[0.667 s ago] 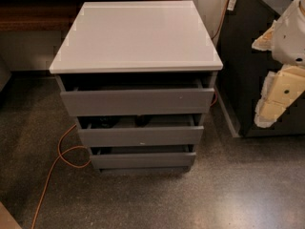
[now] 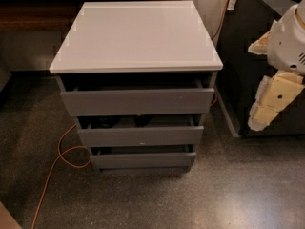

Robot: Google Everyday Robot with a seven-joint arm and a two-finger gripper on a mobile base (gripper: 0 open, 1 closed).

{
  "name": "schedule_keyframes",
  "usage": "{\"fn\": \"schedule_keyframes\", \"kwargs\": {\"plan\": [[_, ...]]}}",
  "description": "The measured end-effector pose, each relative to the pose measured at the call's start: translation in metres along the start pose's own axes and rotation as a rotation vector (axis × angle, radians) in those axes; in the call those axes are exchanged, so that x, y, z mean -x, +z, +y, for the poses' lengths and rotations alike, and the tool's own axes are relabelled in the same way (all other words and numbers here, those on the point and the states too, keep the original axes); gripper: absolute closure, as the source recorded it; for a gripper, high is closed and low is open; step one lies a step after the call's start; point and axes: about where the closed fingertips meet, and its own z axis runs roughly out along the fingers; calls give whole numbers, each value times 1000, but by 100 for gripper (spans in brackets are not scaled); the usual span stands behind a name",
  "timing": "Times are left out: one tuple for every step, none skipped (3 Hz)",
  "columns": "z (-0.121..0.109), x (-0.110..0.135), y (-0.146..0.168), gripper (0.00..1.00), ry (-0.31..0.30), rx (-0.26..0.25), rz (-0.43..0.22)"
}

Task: Pick orange can from middle drawer and place on counter

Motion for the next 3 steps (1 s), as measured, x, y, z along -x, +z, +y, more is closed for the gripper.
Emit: {"fn": "schedule_keyframes", "kwargs": {"plan": [[8, 9, 25, 0, 17, -7, -70], [16, 16, 63, 0, 35, 6, -113], [21, 23, 105, 0, 21, -28, -123]]}}
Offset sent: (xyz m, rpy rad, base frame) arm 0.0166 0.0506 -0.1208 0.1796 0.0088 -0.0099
